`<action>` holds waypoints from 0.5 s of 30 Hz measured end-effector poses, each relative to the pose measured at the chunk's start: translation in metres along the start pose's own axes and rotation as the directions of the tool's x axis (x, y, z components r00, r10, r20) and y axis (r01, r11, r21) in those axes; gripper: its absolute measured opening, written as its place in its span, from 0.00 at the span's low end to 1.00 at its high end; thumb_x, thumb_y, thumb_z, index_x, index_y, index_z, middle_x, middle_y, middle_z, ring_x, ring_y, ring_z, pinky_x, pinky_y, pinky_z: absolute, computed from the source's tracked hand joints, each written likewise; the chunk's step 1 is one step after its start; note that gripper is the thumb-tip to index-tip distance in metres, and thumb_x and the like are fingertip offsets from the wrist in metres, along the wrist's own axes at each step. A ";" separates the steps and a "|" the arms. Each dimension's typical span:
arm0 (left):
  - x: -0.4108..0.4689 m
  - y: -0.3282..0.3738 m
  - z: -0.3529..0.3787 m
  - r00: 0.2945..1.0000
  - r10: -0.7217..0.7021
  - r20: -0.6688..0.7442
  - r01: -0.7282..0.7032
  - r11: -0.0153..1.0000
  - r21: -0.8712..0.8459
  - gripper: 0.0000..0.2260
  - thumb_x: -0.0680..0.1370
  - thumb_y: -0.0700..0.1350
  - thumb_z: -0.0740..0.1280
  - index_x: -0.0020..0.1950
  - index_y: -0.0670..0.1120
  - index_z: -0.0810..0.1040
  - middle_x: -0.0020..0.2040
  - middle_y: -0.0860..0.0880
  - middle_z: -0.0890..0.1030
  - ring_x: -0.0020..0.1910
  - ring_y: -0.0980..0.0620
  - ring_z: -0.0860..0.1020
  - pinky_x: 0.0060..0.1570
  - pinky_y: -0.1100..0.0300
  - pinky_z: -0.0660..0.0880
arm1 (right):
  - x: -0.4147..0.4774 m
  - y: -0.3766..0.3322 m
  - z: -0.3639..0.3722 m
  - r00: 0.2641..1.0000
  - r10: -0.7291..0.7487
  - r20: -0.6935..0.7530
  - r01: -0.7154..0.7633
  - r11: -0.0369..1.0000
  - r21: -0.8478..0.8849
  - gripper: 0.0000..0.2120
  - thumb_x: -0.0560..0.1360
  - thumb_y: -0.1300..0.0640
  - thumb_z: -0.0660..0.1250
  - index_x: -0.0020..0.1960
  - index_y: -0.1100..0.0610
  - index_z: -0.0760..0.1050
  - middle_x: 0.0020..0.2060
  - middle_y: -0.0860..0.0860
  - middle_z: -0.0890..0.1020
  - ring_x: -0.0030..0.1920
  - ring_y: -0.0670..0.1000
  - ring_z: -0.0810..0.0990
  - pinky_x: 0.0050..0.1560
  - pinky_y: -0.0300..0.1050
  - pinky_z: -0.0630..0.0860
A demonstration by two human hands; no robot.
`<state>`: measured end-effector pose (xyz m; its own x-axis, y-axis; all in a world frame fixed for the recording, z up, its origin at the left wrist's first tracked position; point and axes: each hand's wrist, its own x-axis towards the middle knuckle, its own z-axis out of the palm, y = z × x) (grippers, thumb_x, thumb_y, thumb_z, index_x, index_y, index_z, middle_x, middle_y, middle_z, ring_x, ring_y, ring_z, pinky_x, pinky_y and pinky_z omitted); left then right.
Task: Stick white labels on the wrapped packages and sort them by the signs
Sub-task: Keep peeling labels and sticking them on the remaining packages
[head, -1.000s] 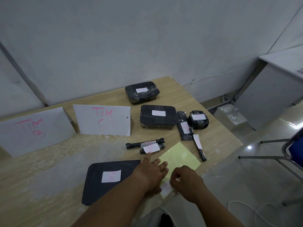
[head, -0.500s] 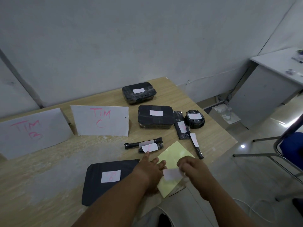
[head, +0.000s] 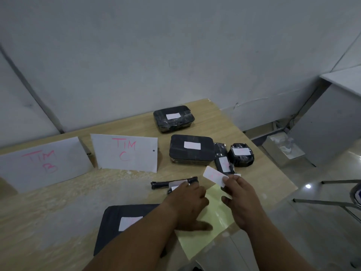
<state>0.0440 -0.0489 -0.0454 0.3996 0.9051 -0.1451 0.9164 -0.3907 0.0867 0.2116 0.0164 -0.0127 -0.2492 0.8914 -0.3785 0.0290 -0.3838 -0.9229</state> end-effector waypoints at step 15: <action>0.064 -0.065 -0.005 0.804 -0.568 -0.172 0.574 0.818 -0.019 0.22 0.81 0.45 0.61 0.75 0.45 0.65 0.75 0.44 0.68 0.73 0.41 0.65 0.68 0.45 0.64 | 0.113 -0.022 0.005 0.996 0.066 0.054 -0.072 0.989 0.128 0.11 0.79 0.59 0.63 0.38 0.52 0.73 0.35 0.51 0.74 0.33 0.48 0.72 0.36 0.44 0.68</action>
<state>0.0096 0.0355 -0.0555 -0.2032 0.9791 0.0039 0.9791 0.2032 0.0066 0.1780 0.1245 -0.0344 -0.2984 0.8500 -0.4342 -0.0775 -0.4750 -0.8766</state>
